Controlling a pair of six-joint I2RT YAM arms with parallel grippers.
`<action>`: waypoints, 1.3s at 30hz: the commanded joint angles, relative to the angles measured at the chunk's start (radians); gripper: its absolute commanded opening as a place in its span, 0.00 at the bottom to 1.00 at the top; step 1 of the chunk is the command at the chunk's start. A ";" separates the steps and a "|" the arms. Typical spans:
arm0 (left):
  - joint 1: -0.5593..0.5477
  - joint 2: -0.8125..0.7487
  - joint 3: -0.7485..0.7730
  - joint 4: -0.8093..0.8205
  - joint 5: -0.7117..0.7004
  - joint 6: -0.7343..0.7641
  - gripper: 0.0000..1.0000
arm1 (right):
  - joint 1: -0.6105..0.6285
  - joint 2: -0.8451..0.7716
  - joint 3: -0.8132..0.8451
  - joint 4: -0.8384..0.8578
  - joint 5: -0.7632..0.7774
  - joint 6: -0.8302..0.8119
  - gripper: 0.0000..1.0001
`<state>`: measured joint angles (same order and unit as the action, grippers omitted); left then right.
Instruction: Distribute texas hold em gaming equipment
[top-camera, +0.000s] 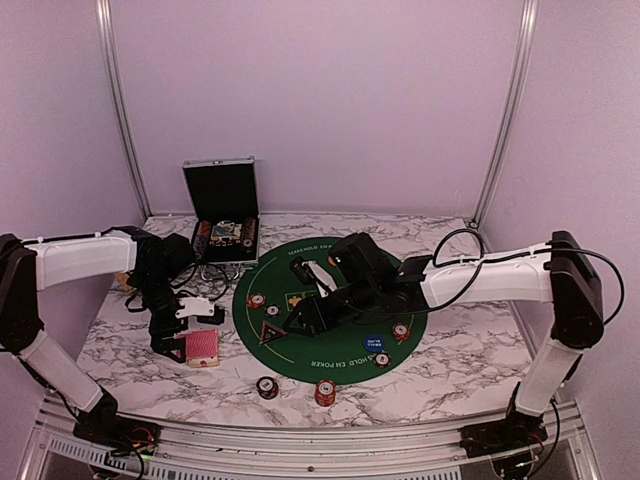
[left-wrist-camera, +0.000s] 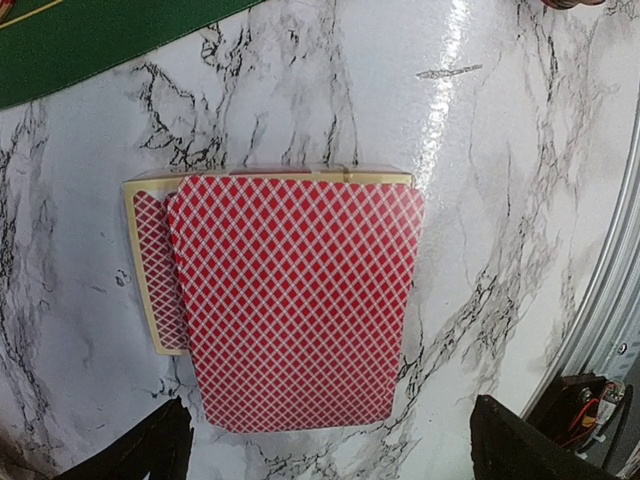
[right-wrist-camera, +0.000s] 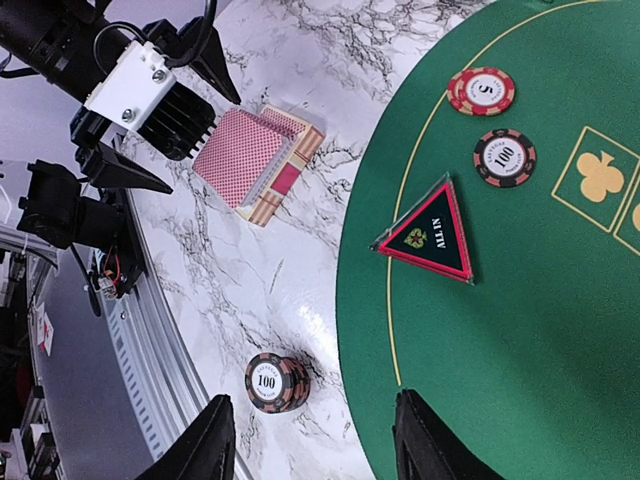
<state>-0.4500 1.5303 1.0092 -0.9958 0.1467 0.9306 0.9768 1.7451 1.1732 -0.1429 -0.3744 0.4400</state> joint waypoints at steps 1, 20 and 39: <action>-0.011 -0.032 -0.031 0.071 -0.025 -0.027 0.99 | -0.007 -0.029 0.003 -0.016 0.013 -0.006 0.54; -0.013 -0.055 -0.090 0.106 -0.046 0.030 0.99 | -0.007 -0.027 0.000 -0.017 0.011 -0.003 0.55; -0.012 -0.020 -0.090 0.116 -0.058 0.030 0.99 | -0.008 -0.036 -0.015 -0.008 0.011 0.002 0.55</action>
<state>-0.4583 1.5002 0.9276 -0.8841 0.0952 0.9535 0.9768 1.7386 1.1568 -0.1509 -0.3740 0.4404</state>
